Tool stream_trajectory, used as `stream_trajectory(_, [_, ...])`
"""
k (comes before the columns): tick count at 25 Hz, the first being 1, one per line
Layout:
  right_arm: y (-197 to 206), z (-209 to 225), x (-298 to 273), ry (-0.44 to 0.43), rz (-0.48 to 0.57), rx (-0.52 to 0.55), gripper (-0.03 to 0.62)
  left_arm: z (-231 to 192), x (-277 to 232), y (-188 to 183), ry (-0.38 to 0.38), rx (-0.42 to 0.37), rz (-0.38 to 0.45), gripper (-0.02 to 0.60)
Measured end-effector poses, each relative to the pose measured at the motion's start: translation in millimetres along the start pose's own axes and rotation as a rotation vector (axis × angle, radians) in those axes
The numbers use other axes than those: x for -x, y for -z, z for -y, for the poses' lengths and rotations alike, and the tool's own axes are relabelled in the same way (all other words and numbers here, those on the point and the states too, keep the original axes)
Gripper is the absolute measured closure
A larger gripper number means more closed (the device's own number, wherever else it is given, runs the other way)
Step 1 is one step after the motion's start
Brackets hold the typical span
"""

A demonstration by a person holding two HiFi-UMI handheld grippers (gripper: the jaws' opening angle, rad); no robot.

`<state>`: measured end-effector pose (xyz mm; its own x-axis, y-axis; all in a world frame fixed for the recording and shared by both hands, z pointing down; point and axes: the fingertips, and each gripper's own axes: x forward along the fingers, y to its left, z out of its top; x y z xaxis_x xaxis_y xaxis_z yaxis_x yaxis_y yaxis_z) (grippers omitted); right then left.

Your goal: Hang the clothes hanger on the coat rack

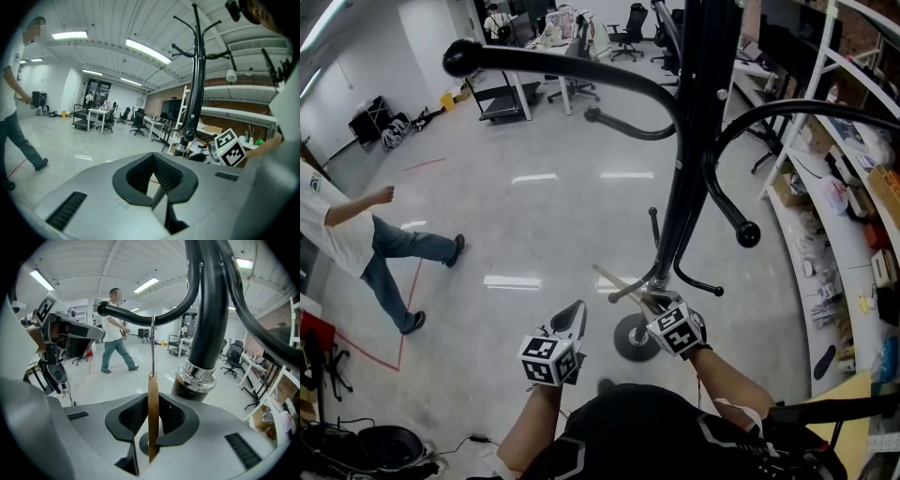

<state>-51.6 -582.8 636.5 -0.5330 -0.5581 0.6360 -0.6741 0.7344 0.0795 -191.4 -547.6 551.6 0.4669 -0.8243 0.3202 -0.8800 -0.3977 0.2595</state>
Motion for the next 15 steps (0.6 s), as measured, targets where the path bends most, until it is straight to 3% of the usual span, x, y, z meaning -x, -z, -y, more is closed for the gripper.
stream_trajectory(8, [-3.3,-5.2,2.7,-0.023,0.004,0.004,0.534,-1.6,6.7,1.1,-0.013,0.007,0.002,0.581])
stream_trajectory(15, [-13.5,-0.3,22.7,0.004,0.076,0.018,0.534,0.3,13.5,-1.4,-0.023,0.014,0.017,0.581])
